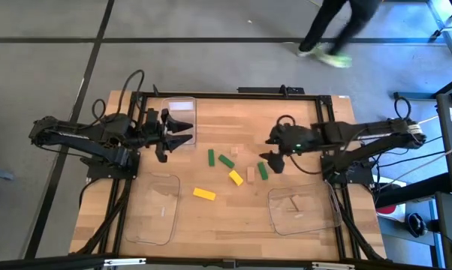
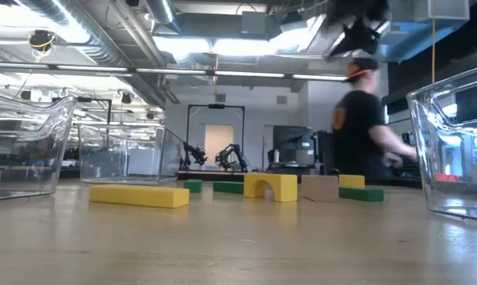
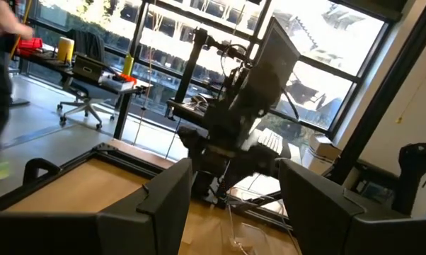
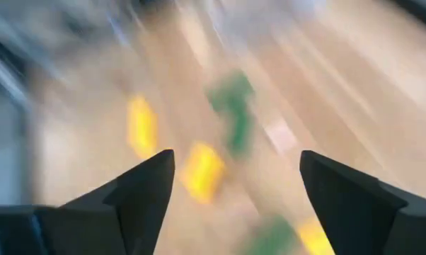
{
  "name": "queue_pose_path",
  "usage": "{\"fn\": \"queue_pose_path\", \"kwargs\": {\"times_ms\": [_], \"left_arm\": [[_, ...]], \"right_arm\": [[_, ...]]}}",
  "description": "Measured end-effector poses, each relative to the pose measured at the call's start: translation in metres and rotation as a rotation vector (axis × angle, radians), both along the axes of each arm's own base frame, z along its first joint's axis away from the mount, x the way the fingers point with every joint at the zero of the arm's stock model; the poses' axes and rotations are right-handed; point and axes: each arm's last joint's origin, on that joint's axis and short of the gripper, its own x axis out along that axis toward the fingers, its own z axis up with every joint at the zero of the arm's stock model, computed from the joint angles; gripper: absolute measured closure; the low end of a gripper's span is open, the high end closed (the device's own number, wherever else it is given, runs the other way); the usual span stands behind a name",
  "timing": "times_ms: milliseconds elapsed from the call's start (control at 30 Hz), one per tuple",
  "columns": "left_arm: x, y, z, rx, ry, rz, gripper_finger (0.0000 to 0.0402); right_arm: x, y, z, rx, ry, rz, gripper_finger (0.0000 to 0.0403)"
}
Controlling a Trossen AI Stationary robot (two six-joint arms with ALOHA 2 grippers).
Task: Sort & place blocks by color
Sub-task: Put the top right yellow block into the bottom left transparent bin
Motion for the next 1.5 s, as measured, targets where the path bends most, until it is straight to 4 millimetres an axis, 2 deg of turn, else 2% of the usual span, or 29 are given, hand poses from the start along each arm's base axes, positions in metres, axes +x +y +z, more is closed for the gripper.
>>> {"fn": "queue_pose_path", "kwargs": {"times_ms": [133, 267, 367, 500, 967, 1200, 1333, 1500], "left_arm": [[0.000, 0.000, 0.000, 0.000, -0.003, 0.000, 0.0197], [0.000, 0.000, 0.000, 0.000, -0.003, 0.000, 0.0197], [0.000, 0.000, 0.000, 0.000, -0.003, 0.000, 0.0197], [0.000, 0.000, 0.000, 0.000, -0.004, 0.000, 0.0197], [0.000, 0.000, 0.000, 0.007, -0.003, 0.002, 0.0198], [0.000, 0.000, 0.000, 0.007, -0.002, 0.002, 0.0198], [0.000, 0.000, 0.000, 0.009, -0.002, 0.002, 0.0198], [0.000, 0.000, 0.000, 0.009, -0.002, 0.002, 0.0198]], "right_arm": [[0.006, -0.017, -0.025, -0.068, 0.332, 0.132, 0.0095], [0.016, -0.027, -0.063, -0.048, 0.535, 0.282, 0.0095], [0.026, -0.031, -0.088, -0.086, 0.587, 0.387, 0.0095], [0.039, -0.032, -0.111, -0.142, 0.600, 0.481, 0.0095], [0.052, -0.053, -0.151, -0.094, 0.719, 0.461, 0.0095], [0.056, -0.054, -0.158, -0.099, 0.716, 0.476, 0.0097], [0.056, -0.054, -0.158, -0.101, 0.712, 0.475, 0.0121], [0.049, -0.053, -0.168, -0.088, 0.729, 0.464, 0.0179]]}}
